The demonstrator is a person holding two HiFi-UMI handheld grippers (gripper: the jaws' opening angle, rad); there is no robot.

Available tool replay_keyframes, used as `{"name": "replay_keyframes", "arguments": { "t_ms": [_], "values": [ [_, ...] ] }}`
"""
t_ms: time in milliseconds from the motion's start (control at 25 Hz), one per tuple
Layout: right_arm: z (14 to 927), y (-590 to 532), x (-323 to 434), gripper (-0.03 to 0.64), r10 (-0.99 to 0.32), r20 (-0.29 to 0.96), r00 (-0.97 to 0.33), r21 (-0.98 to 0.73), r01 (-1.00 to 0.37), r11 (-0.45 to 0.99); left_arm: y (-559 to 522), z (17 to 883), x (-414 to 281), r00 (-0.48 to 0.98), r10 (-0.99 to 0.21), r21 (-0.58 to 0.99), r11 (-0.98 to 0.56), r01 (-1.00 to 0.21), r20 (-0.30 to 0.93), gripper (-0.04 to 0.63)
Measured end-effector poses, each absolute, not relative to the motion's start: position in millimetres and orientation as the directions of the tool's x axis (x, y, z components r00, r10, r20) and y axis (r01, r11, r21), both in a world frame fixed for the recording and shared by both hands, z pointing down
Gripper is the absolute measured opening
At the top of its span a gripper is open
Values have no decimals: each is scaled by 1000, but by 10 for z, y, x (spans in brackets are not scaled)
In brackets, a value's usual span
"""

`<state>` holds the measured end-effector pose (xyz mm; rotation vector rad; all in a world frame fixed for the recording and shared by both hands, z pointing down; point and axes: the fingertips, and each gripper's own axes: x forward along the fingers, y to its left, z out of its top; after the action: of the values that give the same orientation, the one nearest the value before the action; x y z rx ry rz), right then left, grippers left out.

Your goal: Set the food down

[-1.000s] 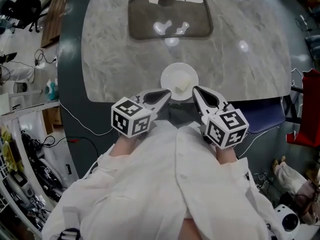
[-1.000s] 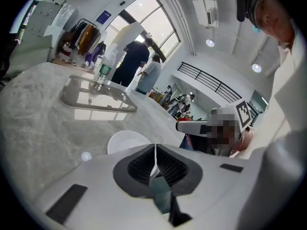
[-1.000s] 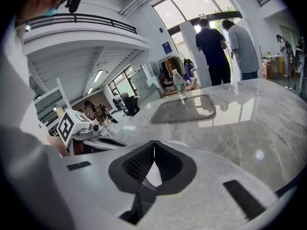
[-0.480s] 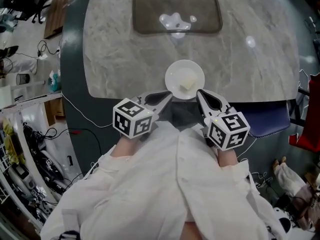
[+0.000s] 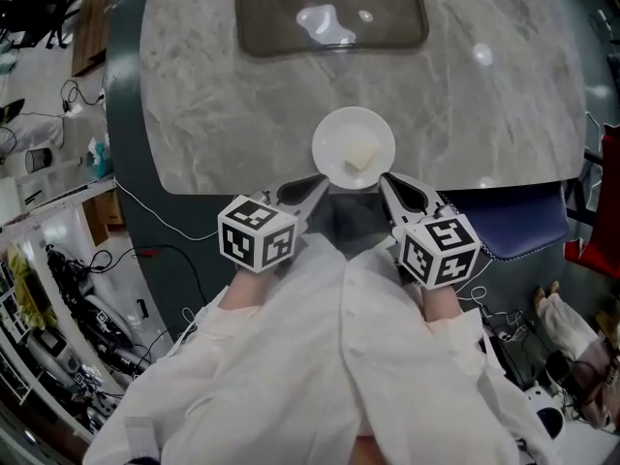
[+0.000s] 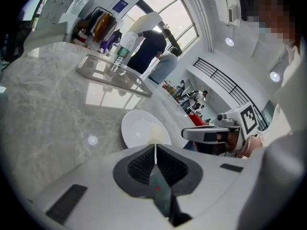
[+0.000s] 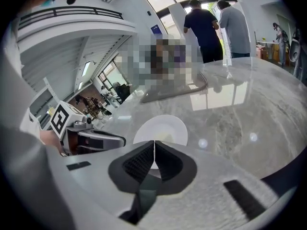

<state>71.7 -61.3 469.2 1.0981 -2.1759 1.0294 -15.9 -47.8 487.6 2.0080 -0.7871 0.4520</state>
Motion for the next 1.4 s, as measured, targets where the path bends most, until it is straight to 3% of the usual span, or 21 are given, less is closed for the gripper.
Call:
{"name": "replay_keyframes", "arguments": {
  "t_ms": [920, 1080, 1400],
  "values": [
    [5185, -542, 885, 5, -399, 751, -526, -456, -850, 263, -557, 5258, -348, 675, -373, 637, -239, -733, 637, 26],
    [5222, -544, 917, 6, -395, 756, -522, -457, -853, 251, -555, 5254, -311, 698, -360, 670, -222, -709, 619, 89],
    [5275, -576, 949, 22, -393, 752, -528, -479, -849, 224, -591, 5301, -303, 695, -360, 681, -188, -708, 623, 100]
  ]
}}
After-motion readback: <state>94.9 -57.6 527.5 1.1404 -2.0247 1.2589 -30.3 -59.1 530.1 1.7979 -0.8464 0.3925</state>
